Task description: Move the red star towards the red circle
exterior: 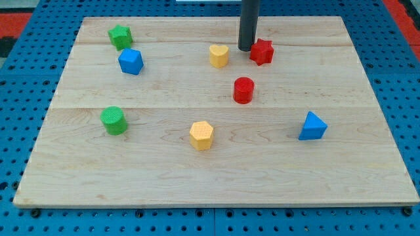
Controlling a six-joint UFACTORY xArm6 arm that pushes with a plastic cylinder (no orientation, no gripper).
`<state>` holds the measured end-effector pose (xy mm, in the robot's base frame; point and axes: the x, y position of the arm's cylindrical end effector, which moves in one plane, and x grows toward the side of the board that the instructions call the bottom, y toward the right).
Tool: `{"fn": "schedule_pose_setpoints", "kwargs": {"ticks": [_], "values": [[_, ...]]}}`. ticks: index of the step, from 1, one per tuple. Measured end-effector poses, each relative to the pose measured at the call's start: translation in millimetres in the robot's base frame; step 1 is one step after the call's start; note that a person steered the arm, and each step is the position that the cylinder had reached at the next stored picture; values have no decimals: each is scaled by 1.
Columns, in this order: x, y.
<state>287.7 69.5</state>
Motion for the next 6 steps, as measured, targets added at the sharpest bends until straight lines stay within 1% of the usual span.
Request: {"fn": "schedule_pose_setpoints", "kwargs": {"ticks": [2, 6], "values": [[0, -17], [1, -24]]}}
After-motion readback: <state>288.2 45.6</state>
